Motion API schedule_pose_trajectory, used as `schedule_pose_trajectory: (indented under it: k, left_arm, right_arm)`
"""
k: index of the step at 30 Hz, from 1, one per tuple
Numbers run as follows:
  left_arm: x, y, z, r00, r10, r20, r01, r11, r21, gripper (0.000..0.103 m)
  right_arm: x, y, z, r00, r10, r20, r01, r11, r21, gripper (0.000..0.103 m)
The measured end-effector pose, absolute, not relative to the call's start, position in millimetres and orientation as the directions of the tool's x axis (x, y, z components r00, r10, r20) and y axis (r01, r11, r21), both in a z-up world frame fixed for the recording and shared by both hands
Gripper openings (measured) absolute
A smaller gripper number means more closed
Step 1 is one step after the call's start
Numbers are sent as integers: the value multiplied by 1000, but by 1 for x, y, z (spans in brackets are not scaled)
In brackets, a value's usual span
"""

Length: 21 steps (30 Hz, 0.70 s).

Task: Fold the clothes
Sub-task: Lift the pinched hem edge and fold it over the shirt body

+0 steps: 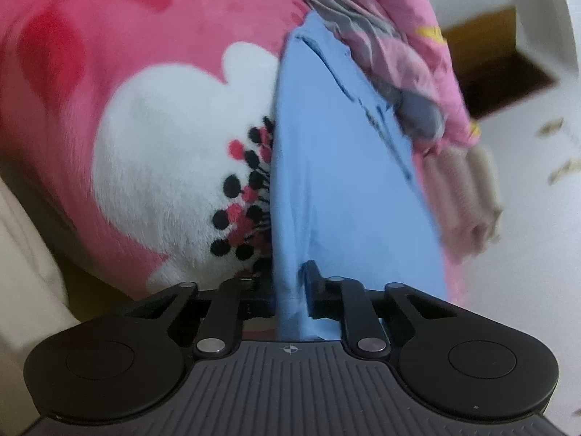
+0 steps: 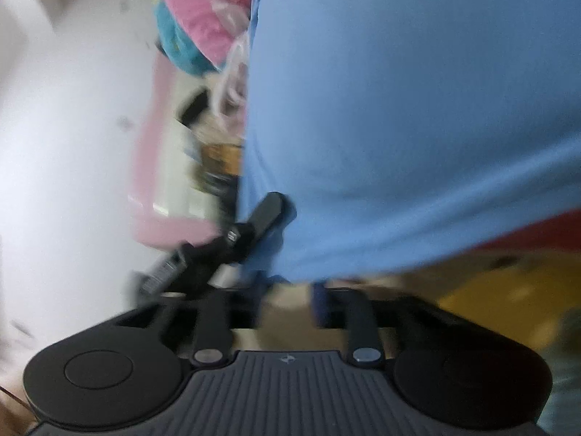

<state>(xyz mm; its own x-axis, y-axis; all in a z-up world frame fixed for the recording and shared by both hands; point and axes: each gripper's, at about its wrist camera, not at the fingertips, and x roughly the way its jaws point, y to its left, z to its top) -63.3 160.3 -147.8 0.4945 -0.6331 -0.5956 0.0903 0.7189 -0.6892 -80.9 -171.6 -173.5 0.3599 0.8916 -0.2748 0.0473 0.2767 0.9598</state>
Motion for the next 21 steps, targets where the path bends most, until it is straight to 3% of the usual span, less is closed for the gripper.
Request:
schedule_pose_trajectory:
  k: [4, 8, 14, 17, 21]
  left_arm:
    - [-67, 142, -132, 509, -540, -670, 180, 828, -531, 10]
    - [-68, 127, -128, 525, -476, -706, 222, 877, -426, 9]
    - [-69, 124, -126, 519, -449, -727, 222, 892, -393, 9]
    - [-68, 119, -123, 515, -430, -741, 222, 902, -370, 10]
    - [-68, 113, -120, 513, -402, -758, 217, 916, -339, 10]
  right_arm:
    - [-100, -219, -144, 394, 807, -441, 13, 475, 880, 43]
    - [-153, -255, -124, 548, 696, -463, 50, 526, 849, 43]
    - [-188, -334, -63, 754, 472, -458, 35, 667, 744, 43]
    - [-198, -377, -53, 839, 325, -436, 94, 703, 705, 43]
    - [-190, -407, -65, 848, 179, -499, 196, 769, 609, 43]
